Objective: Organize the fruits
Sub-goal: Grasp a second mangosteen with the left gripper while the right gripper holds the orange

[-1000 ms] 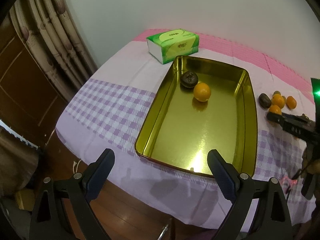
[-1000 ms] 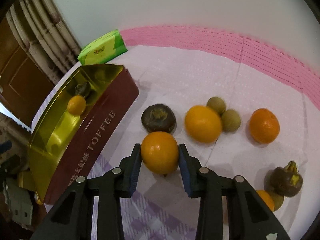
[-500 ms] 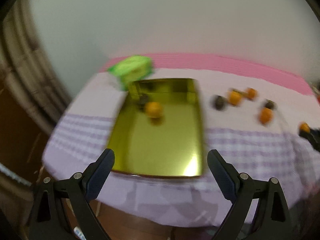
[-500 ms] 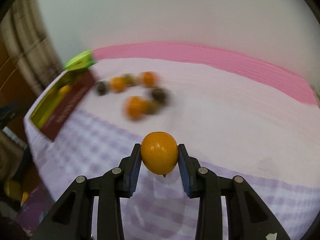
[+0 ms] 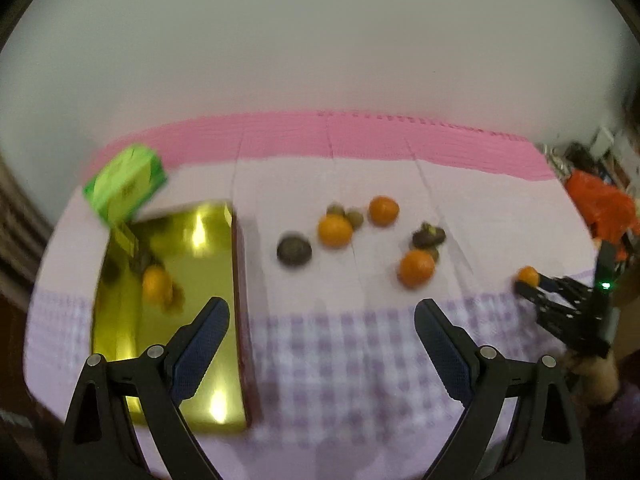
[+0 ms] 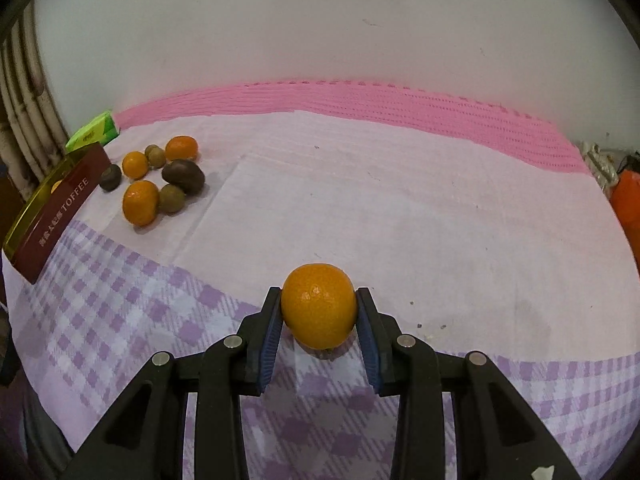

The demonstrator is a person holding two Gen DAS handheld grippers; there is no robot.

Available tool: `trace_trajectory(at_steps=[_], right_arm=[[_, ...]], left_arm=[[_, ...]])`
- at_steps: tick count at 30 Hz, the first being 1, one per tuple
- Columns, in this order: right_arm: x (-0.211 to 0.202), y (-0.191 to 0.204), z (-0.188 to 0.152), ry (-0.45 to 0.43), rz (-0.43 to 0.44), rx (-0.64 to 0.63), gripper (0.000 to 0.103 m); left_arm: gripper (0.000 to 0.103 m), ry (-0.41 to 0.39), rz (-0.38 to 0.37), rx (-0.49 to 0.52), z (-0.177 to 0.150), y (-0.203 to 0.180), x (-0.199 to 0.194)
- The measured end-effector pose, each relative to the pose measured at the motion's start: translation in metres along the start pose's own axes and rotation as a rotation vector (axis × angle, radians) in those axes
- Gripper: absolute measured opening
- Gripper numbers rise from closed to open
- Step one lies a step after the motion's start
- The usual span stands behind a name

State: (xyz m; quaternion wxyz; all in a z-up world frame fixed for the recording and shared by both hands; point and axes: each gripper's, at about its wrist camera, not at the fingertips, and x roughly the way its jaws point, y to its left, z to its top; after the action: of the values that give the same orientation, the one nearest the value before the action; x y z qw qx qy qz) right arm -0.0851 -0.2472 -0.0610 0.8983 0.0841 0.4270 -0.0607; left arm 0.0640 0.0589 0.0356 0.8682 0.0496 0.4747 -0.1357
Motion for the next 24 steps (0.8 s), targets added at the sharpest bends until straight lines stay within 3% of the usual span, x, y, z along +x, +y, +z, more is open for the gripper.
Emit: trace_trajectory(at_steps=[5, 9, 13, 18, 21, 22, 23, 24], right_arm=[[0.003, -0.003, -0.003, -0.007, 0.023, 0.026, 0.033], [0.002, -0.003, -0.003, -0.015, 0.027, 0.033, 0.033], [0.002, -0.004, -0.002, -0.016, 0.037, 0.041, 0.034], [0.002, -0.006, -0.001, -0.017, 0.045, 0.05, 0.034], [0.002, -0.007, -0.001, -0.017, 0.051, 0.056, 0.034], [0.002, -0.006, -0.001, -0.017, 0.051, 0.057, 0.034], [0.003, -0.006, -0.001, -0.017, 0.052, 0.057, 0.035], [0.003, -0.006, 0.0, -0.017, 0.053, 0.057, 0.035]], left_arm=[[0.094, 0.021, -0.047, 0.285, 0.031, -0.004, 0.041], [0.093, 0.149, -0.108, 0.443, 0.044, -0.001, 0.085], [0.087, 0.222, -0.096, 0.528, 0.05, 0.006, 0.118], [0.084, 0.302, -0.124, 0.56, 0.05, 0.012, 0.155], [0.071, 0.343, -0.107, 0.587, 0.044, 0.014, 0.174], [0.059, 0.355, -0.111, 0.586, 0.042, 0.014, 0.178], [0.055, 0.367, -0.121, 0.58, 0.04, 0.015, 0.182], [0.04, 0.353, -0.17, 0.546, 0.041, 0.017, 0.18]])
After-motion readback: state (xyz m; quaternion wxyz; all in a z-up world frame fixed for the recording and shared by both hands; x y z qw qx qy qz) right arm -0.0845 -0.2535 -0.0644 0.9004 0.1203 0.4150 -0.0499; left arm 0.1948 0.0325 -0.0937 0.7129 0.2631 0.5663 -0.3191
